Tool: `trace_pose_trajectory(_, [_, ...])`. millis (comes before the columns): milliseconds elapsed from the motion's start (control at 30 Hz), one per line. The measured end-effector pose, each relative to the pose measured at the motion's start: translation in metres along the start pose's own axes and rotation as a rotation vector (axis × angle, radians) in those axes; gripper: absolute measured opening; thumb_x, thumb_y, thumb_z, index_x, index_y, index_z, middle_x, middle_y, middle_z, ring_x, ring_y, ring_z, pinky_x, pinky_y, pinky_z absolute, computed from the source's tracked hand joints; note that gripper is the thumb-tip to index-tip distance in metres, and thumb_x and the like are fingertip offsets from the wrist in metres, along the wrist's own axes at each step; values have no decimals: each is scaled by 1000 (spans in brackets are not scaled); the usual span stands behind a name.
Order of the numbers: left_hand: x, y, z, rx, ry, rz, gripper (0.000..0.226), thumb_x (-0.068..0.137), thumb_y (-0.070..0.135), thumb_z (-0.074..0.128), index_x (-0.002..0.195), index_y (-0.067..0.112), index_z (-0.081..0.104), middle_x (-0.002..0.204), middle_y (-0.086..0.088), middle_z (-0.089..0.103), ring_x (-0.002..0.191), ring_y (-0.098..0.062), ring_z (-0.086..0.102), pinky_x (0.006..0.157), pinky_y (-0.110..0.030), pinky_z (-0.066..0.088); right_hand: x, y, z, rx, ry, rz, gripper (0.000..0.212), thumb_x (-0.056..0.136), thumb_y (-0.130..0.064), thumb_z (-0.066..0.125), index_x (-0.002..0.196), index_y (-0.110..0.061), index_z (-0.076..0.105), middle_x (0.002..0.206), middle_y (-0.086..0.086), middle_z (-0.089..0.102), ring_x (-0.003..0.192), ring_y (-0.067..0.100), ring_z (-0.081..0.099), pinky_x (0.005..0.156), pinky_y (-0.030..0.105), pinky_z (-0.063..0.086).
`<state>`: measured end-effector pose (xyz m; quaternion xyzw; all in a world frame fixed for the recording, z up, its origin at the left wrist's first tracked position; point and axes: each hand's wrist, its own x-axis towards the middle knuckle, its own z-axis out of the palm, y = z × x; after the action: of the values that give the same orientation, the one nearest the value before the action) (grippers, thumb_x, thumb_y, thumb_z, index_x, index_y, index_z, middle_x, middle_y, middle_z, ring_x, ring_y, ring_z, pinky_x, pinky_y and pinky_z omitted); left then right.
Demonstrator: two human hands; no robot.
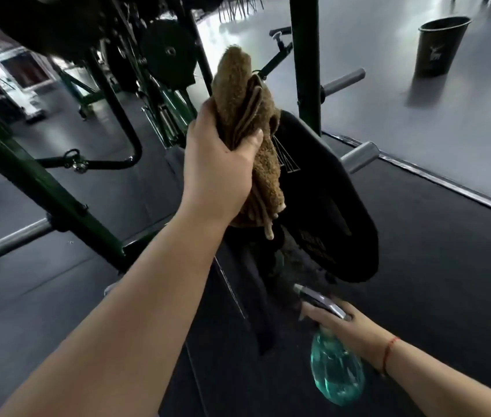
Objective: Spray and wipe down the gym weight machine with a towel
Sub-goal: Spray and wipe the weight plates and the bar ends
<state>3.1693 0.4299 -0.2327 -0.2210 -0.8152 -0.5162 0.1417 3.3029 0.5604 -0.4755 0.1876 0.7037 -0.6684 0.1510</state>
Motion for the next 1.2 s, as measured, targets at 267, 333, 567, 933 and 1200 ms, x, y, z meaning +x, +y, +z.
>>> trace_pose_trajectory(267, [46,-23,-49,-300,436,-78,30,94,13,69,116,29,56,115,7,67,105,-9,69,95,-35,58,18,-102,0,168,75,-290,55,67,-76,74,95,-29,77,92,25,70,85,55,58,69,44,51])
trace_pose_trajectory(333, [47,-36,-52,-269,428,-107,30,95,14,68,120,26,56,115,7,68,105,-9,69,94,-31,58,19,-124,5,161,52,-352,45,75,-71,71,100,-35,76,112,25,69,108,55,57,87,52,53])
trace_pose_trajectory(567, [54,-57,-44,-90,384,-104,35,95,23,70,126,24,56,112,14,65,108,-7,65,98,-32,54,36,-161,15,22,-16,-373,12,94,-55,59,95,-44,64,101,0,73,93,13,70,89,32,55])
trace_pose_trajectory(933, [68,-75,-28,144,400,-37,49,93,31,68,138,20,51,127,0,59,115,-17,60,103,-43,52,62,-145,6,80,-58,-353,39,92,-46,67,56,-31,68,58,-4,53,58,15,46,58,22,37])
trace_pose_trajectory(1200, [68,-70,-17,319,394,45,49,96,29,66,141,16,50,133,1,55,114,-12,55,86,-7,41,66,-96,-16,134,-17,-178,53,61,-73,78,97,-33,77,107,-14,69,95,4,68,86,26,56])
